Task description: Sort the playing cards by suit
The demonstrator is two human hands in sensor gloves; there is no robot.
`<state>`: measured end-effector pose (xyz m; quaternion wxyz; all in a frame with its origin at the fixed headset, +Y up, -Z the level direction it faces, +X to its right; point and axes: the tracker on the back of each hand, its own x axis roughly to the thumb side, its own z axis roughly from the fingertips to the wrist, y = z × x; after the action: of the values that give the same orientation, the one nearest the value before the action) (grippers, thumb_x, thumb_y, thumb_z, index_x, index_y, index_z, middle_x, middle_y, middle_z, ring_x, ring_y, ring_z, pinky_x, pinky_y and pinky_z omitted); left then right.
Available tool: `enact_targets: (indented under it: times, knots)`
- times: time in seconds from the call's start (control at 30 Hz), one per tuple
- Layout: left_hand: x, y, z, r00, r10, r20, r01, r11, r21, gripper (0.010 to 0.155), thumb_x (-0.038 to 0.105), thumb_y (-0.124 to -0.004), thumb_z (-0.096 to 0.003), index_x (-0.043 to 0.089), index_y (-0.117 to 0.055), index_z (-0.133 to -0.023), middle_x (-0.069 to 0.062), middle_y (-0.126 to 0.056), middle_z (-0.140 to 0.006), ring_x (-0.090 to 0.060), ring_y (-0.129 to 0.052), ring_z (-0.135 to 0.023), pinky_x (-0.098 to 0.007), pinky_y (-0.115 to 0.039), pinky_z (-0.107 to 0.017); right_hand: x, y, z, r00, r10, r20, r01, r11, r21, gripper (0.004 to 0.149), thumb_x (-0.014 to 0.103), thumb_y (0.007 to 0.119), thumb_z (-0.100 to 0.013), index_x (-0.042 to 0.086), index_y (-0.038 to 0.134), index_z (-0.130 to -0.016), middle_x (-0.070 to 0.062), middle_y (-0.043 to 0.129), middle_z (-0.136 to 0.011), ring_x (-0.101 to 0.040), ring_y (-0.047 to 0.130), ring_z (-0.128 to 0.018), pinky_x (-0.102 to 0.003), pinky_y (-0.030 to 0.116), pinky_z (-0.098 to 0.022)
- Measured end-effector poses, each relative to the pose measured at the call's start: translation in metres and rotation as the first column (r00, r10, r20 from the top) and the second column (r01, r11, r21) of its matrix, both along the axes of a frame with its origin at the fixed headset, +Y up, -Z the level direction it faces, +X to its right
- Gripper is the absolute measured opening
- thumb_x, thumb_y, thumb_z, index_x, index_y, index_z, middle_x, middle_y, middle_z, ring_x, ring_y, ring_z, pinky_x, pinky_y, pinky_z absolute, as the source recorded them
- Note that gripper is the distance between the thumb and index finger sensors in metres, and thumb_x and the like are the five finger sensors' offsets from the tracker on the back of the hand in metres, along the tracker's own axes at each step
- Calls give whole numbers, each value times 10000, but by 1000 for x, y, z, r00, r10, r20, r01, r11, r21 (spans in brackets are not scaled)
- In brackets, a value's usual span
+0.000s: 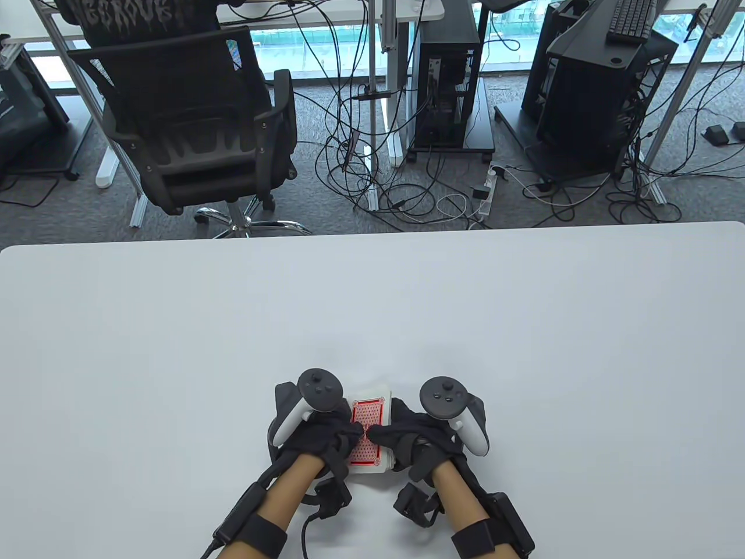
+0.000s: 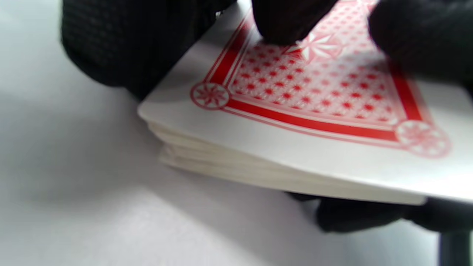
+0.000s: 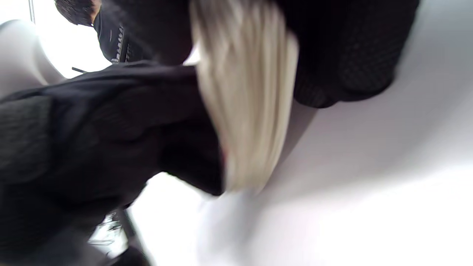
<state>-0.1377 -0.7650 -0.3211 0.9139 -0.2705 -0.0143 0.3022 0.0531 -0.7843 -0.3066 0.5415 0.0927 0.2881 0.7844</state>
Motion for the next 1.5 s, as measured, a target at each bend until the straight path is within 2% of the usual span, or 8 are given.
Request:
enact_targets:
  times: [0.23,0.37,0.53,0.7,0.87,1.1,1.4,1.5]
  knots:
    - [-15,-3,7,971,236,28,-235,971,-36,700,380,-709,-519,19,-387,-1026,-257,-650,-921,-387,-917,-649,-380,-873,-407,-4,36,11,977,93,192,-147,944,296,700,178,727,-511,-233,327,-912,-408,778,-665,-451,936,-390,-394,884,-240]
    - [-31,8,15,906,423,-16,-418,899,131,721,454,-704,-537,223,-305,-1091,-191,-488,-1067,-408,-840,-785,-395,-834,-491,-1,83,25,927,198,318,-352,749,561,670,188,754,-495,-242,423,-889,-386,807,-657,-440,949,-374,-393,887,-225]
    - [-34,24,37,691,723,29,-707,667,234,650,495,-676,-518,257,-469,-1087,-215,-509,-1064,-513,-718,-844,-470,-792,-529,2,121,41,865,215,454,-498,476,724,648,181,779,-478,-202,474,-902,-383,812,-673,-461,941,-382,-417,877,-237]
    - [-17,25,58,324,943,72,-911,332,-243,823,694,-598,-549,346,-117,-1119,-107,14,-1138,-513,-59,-1032,-633,-273,-758,-29,138,70,808,334,485,-550,136,824,636,193,797,-472,-171,514,-910,-366,831,-674,-454,949,-377,-411,881,-232]
    - [-12,12,68,75,995,59,-950,90,-300,979,782,-607,-540,352,137,-1007,-115,194,-1061,-488,99,-1013,-669,-146,-737,-73,133,100,713,496,495,-537,-68,841,649,209,788,-483,-176,504,-922,-384,822,-679,-453,948,-383,-401,883,-245]
    - [-14,-1,68,-134,990,-43,-950,-141,-277,906,695,-685,-573,444,43,-1049,23,74,-1163,-444,-52,-1105,-662,-438,-758,-89,130,114,776,518,361,-437,28,899,731,408,695,-539,-143,496,-978,-454,675,-824,-555,836,-499,-466,825,-351]
    - [-42,-7,62,85,993,-78,-991,76,-112,636,448,-721,-610,463,-288,-1076,74,-436,-1175,-324,-598,-1085,-479,-790,-605,-66,133,94,977,190,101,-184,491,852,720,335,712,-540,-144,413,-986,-378,651,-885,-517,773,-570,-468,787,-400]
    - [-53,-7,66,119,989,-86,-990,112,-84,629,444,-739,-601,439,-328,-1077,55,-498,-1155,-328,-676,-1045,-461,-834,-555,-50,134,84,975,116,191,-223,483,847,745,315,736,-523,-156,386,-982,-411,595,-889,-476,802,-570,-457,787,-397]
